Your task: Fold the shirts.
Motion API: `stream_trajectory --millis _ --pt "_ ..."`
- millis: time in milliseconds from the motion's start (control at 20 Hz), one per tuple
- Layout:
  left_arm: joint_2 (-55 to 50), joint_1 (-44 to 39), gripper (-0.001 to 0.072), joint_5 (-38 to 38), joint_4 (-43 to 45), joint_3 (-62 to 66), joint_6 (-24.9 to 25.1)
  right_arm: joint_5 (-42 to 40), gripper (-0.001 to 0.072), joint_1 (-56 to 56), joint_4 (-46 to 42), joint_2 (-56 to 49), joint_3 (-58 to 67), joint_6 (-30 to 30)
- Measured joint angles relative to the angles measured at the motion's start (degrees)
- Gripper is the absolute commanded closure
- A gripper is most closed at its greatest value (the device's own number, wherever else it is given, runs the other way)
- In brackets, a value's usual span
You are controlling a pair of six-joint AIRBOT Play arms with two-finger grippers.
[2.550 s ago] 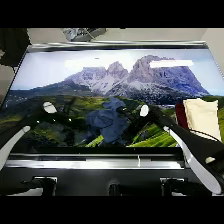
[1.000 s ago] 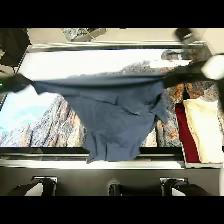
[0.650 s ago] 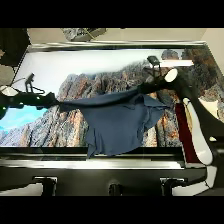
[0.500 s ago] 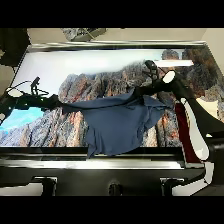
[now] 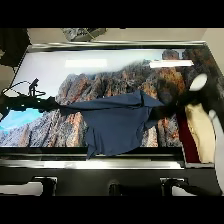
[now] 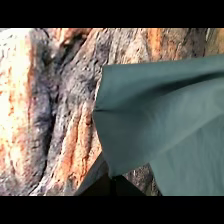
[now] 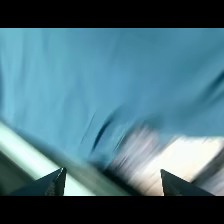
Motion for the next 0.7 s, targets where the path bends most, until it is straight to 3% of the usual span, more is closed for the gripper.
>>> stream_trajectory --millis 150,300,700 --pt "0.0 0.2 0.0683 -0.5 0.5 -0.4 0.7 -8.1 0.0001 4.8 6.6 9.5 -23.7 4.1" --pt "0.0 0.2 0.0682 -0.7 0.7 -0.5 1.6 -19.2 0.0 12.9 16.9 14.1 -38.3 7.1" --pt "0.0 0.2 0.0682 -1.0 0.8 -0.6 3.5 -53.6 0.0014 36.4 41.1 14.6 -45.5 15.9"
